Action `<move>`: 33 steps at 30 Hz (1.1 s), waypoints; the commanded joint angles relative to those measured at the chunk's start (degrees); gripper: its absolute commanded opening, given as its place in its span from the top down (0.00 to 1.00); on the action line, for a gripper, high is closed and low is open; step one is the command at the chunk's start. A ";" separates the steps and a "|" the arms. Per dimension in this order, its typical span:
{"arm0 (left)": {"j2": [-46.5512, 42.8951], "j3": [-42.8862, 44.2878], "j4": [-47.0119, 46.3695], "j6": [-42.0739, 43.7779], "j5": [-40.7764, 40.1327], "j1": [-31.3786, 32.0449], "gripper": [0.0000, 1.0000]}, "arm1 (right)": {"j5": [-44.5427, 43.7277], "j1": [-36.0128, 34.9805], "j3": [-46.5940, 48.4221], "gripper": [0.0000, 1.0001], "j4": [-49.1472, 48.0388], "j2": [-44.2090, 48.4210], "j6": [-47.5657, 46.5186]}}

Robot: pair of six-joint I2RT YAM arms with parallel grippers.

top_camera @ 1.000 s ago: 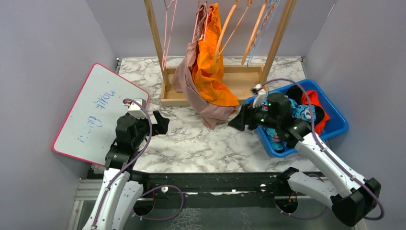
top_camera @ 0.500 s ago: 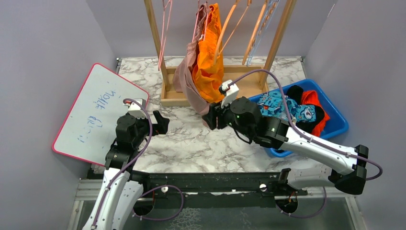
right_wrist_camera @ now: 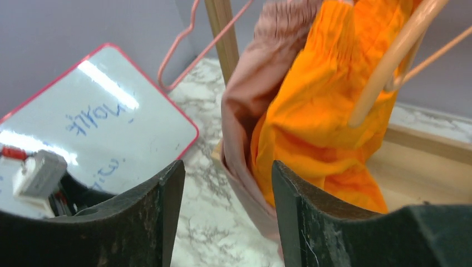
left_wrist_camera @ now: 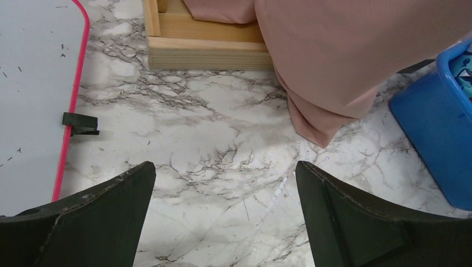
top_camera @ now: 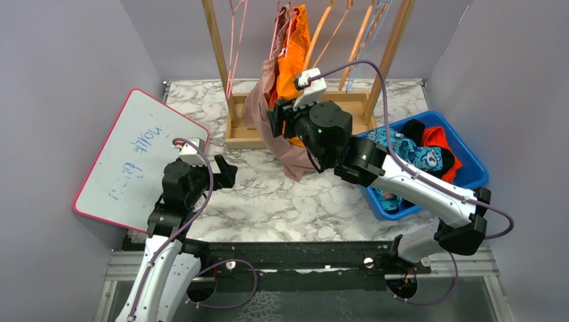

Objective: Remove the shorts from the hanger
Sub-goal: Pick up the hanger from the clothes rod.

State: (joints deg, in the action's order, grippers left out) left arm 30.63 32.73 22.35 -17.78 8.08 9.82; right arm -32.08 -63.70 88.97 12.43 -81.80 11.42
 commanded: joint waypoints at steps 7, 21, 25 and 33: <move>-0.66 -0.42 -1.59 0.38 0.00 -0.16 0.01 | -14.85 1.18 21.35 0.38 7.10 -14.31 -5.01; -0.72 -0.48 -1.65 0.38 0.01 -0.16 0.01 | -5.75 10.85 33.57 0.49 19.42 -23.77 -1.07; -0.84 -0.49 -1.64 0.38 0.01 -0.16 0.01 | -8.26 12.13 35.69 0.48 20.88 -25.86 -1.07; -0.77 -0.50 -1.65 0.38 0.18 -0.16 0.01 | -13.04 14.40 38.12 0.49 20.96 -27.80 -3.82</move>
State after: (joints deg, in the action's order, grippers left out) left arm 30.44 32.73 22.35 -17.78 8.08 9.82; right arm -41.52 -50.98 124.66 31.92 -109.23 8.88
